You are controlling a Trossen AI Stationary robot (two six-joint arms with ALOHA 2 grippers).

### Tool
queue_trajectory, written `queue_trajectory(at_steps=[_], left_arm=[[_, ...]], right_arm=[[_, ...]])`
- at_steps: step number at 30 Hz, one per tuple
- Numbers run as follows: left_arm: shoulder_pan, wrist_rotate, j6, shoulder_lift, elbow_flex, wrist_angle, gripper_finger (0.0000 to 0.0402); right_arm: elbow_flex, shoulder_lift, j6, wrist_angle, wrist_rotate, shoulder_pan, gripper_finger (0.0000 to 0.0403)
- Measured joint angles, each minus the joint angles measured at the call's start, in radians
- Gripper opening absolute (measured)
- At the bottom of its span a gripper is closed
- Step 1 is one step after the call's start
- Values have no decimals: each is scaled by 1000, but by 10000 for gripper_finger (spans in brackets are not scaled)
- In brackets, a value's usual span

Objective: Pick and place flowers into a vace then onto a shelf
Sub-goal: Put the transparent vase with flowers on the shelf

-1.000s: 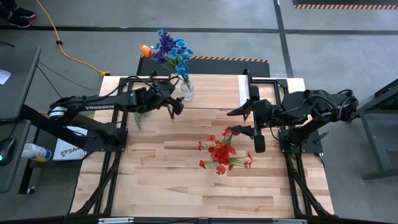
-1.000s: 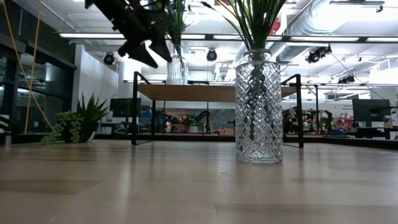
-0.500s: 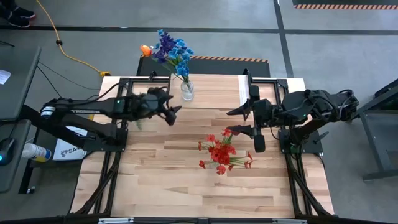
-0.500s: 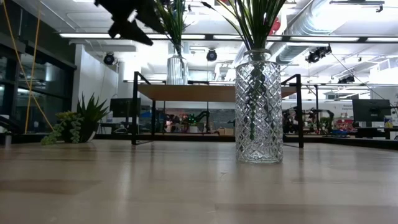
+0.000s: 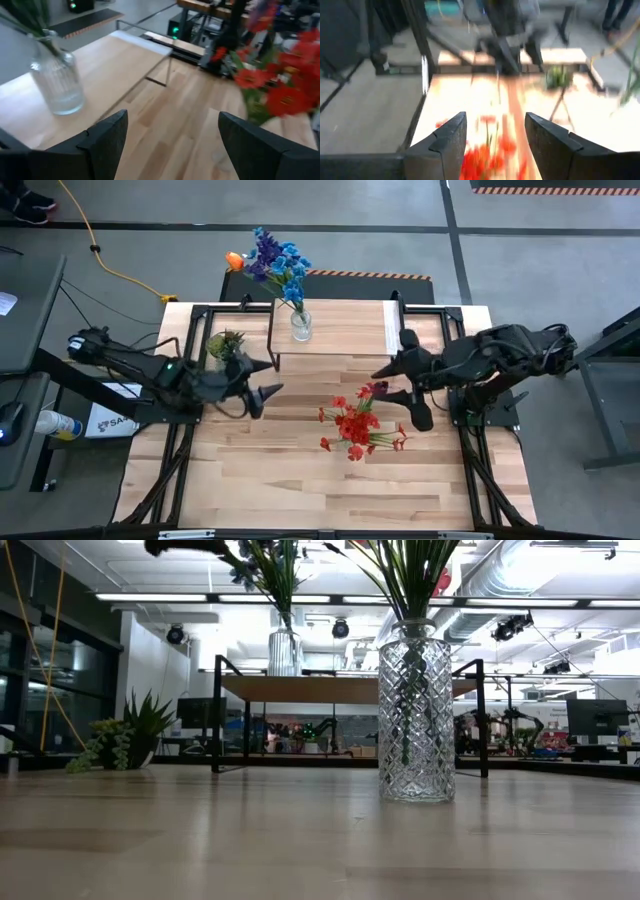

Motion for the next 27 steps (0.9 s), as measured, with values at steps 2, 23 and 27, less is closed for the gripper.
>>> queue_trajectory(at_steps=[2,23,27], left_arm=[[-49,-29,-1,0,0,0,342],[-203,-160,-60,2,0,0,342],[-203,-159,-61,2,0,0,342]], right_arm=[[0,-1,52,-81,2,0,193],[-35,-342,653,-633,-33,0,192],[-120,-369,700,-643,-86,0,192]])
